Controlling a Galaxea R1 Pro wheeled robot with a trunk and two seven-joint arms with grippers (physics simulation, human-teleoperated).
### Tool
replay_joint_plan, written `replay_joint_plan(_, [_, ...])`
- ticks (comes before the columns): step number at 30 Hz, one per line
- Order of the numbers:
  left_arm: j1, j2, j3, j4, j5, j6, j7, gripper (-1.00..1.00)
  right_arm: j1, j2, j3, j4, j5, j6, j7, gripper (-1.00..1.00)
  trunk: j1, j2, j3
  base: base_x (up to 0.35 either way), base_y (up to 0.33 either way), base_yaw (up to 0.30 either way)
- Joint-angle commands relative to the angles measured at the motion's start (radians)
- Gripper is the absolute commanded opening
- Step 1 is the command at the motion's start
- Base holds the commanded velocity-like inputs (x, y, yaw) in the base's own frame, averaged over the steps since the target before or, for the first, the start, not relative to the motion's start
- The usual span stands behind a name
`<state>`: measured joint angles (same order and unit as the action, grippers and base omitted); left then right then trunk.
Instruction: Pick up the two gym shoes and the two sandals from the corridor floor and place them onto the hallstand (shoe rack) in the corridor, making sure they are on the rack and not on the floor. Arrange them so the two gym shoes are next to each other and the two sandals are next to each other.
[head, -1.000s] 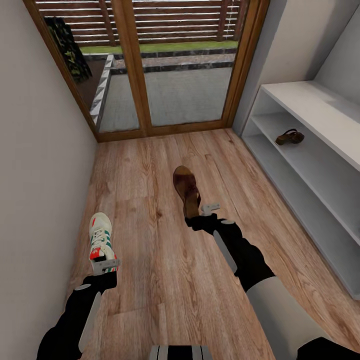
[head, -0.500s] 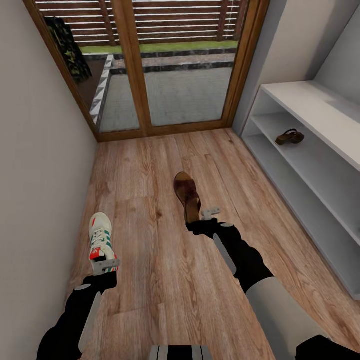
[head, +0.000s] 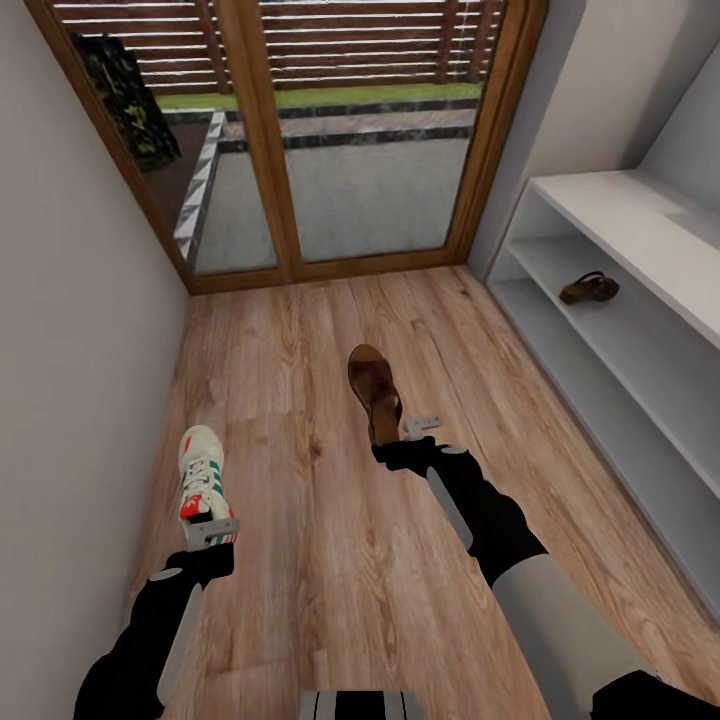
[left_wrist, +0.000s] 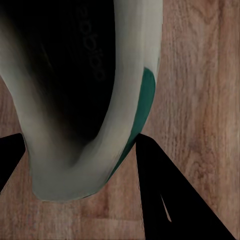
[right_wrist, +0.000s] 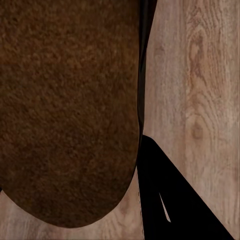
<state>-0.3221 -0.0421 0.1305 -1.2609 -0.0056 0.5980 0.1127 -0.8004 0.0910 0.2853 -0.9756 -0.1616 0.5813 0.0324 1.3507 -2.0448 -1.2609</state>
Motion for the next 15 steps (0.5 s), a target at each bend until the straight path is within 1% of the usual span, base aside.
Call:
replay_joint_plan(1, [0.000, 0.000, 0.000, 0.000, -0.002, 0.000, -0.001, -1.00, 0.000, 0.000, 0.000, 0.000, -0.004, 0.000, -0.002, -1.00, 0.000, 0.000, 0.000, 0.335, 0.000, 0.000])
replay_joint_plan(5, [0.000, -0.001, 0.000, 0.000, -0.002, 0.000, -0.001, -1.00, 0.000, 0.000, 0.000, 0.000, -0.004, 0.000, -0.002, -1.00, 0.000, 0.000, 0.000, 0.321, 0.000, 0.000])
replay_joint_plan(8, [0.000, -0.001, 0.000, 0.000, -0.002, 0.000, -0.001, -1.00, 0.000, 0.000, 0.000, 0.000, -0.004, 0.000, -0.002, -1.00, 0.000, 0.000, 0.000, 0.207, 0.000, 0.000])
replay_joint_plan(10, [0.000, 0.000, 0.000, 0.000, -0.002, 0.000, -0.001, -1.00, 0.000, 0.000, 0.000, 0.000, -0.004, 0.000, -0.002, -1.00, 0.000, 0.000, 0.000, 0.131, 0.000, 0.000])
replay_joint_plan(15, [0.000, 0.000, 0.001, 0.000, -0.002, 0.000, -0.001, -1.00, 0.000, 0.000, -0.001, 0.000, -0.004, 0.000, -0.002, -1.00, 0.000, 0.000, 0.000, 0.027, 0.000, 0.000])
